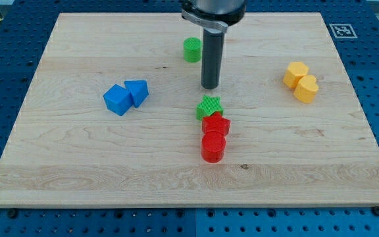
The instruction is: Push the green circle towards bottom center
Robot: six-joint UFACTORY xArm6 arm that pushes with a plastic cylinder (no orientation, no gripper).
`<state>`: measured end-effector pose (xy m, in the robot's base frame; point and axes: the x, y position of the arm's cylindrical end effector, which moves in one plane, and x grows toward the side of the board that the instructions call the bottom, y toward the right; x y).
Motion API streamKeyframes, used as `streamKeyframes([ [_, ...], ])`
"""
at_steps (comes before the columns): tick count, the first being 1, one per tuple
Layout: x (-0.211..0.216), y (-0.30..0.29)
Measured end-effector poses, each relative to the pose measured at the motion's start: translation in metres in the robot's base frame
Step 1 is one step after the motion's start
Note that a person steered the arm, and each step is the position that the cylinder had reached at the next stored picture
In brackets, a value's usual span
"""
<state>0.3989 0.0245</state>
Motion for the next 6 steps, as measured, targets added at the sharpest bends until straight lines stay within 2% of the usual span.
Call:
streamKeyframes([
  [1, -0.035, -0.055],
  [2, -0.112, -0.104],
  [3, -0.15, -0.081],
  [4, -0.134, -0.069],
  [5, -0.094, -0.047],
  [6, -0.089, -0.034],
])
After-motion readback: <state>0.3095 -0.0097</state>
